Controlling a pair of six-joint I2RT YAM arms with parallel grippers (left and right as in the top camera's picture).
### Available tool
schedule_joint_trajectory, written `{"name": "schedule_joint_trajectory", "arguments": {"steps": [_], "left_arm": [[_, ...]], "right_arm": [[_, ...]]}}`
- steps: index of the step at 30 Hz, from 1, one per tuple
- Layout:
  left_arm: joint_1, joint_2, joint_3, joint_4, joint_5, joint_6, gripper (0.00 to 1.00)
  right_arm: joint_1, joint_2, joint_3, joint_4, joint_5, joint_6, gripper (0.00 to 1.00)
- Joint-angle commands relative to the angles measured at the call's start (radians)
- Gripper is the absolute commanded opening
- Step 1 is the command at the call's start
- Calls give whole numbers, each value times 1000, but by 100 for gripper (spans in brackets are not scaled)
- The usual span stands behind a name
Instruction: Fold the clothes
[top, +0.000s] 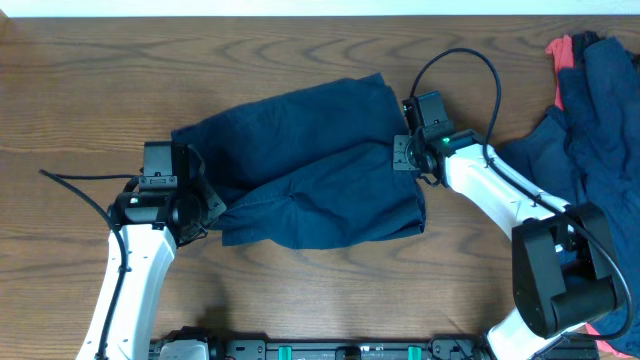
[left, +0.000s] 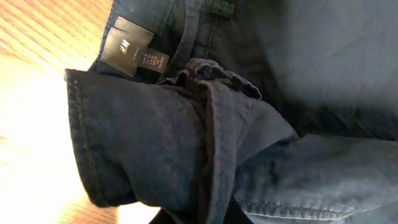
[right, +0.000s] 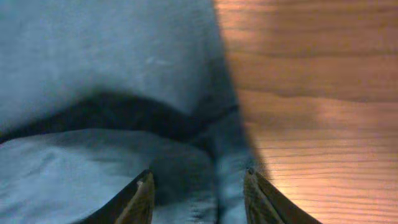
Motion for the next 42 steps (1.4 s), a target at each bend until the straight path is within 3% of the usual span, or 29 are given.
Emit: {"name": "schedule_joint_trajectory", "arguments": {"steps": [1, 11, 23, 26, 28, 33, 42], "left_arm": [[4, 2, 11, 0, -12, -4, 6], [4, 2, 11, 0, -11, -4, 6], [4, 2, 11, -4, -11, -4, 6], [4, 2, 11, -4, -11, -4, 6], [4, 2, 11, -4, -11, -4, 6], [4, 2, 11, -4, -11, -4, 6], [4, 1, 11, -4, -11, -4, 6]], "right_arm": [[-3, 11, 10, -16, -64, 17, 48], [-5, 26, 10, -82, -73, 17, 52], [-6, 38, 9, -93, -124, 13, 51], [-6, 38, 7, -93, -129, 13, 41], [-5, 38, 7, -93, -132, 13, 27], [-6, 38, 7, -89, -131, 13, 3], [-7, 26, 15, -84, -131, 13, 1]]}}
